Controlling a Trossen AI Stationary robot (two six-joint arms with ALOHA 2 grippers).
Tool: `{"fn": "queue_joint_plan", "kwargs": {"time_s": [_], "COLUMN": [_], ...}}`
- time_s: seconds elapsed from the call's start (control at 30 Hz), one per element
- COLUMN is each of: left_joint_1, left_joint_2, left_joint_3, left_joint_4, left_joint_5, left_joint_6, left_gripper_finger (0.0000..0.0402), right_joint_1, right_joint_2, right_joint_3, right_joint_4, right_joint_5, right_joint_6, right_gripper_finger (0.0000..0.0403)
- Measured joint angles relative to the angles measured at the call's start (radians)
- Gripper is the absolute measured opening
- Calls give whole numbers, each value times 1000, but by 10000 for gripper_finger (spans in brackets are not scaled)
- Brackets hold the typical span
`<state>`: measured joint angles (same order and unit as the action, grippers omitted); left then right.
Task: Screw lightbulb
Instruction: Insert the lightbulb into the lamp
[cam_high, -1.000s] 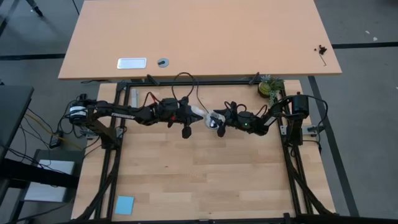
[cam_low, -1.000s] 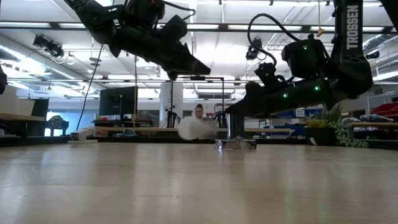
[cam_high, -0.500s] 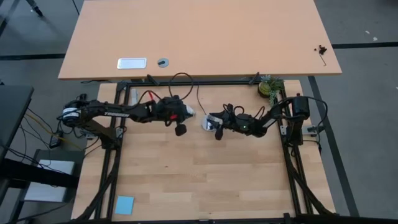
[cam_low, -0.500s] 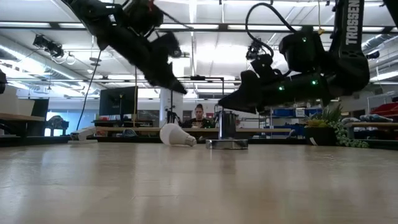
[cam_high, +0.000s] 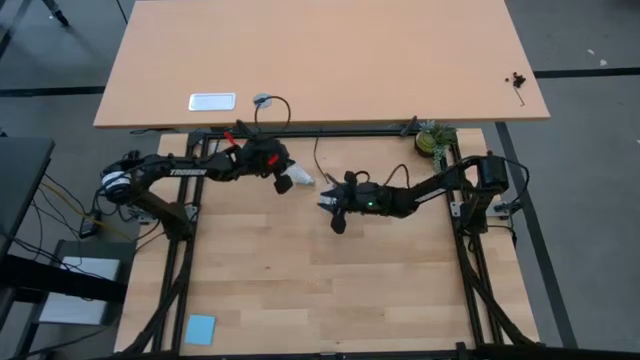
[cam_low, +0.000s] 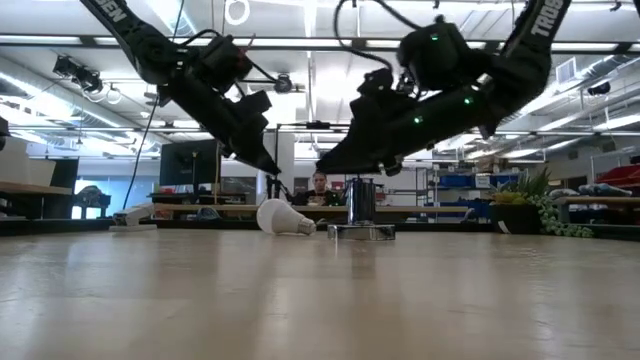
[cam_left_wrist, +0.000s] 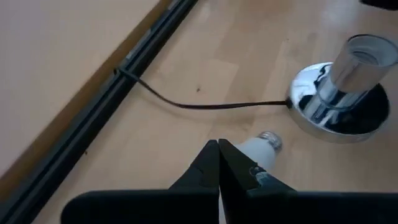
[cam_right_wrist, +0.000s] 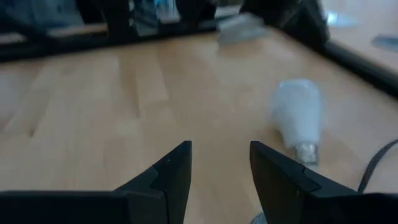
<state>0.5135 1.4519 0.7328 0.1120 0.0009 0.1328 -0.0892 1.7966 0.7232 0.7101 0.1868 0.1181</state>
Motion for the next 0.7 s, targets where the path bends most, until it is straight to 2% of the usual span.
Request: {"fn": "queue_joint_plan", "kwargs": {"time_s": [0.17,0.43,0.53,0.7], "left_joint_1": [38,48,48,38], "left_joint_2": [12,98,131,147], "left_joint_3": [0,36,51,59], "left_joint_4": [19,-3,-18,-77], "left_joint_5": [59,76,78,84], "left_joint_6": [39,101,127,165], "left_gripper_finger": [0,0,0,0], "right_joint_1": [-34,-97,-115,-117], "right_joint_2": [0,-3,-2,0], "right_joint_3": [64,92,105,111], "right_joint_4": [-167,-191,-202,-208], "right_joint_5": [31,21,-11,-29], "right_joint_6": [56,69,64,44], "right_gripper_finger": [169,169,169,169]}}
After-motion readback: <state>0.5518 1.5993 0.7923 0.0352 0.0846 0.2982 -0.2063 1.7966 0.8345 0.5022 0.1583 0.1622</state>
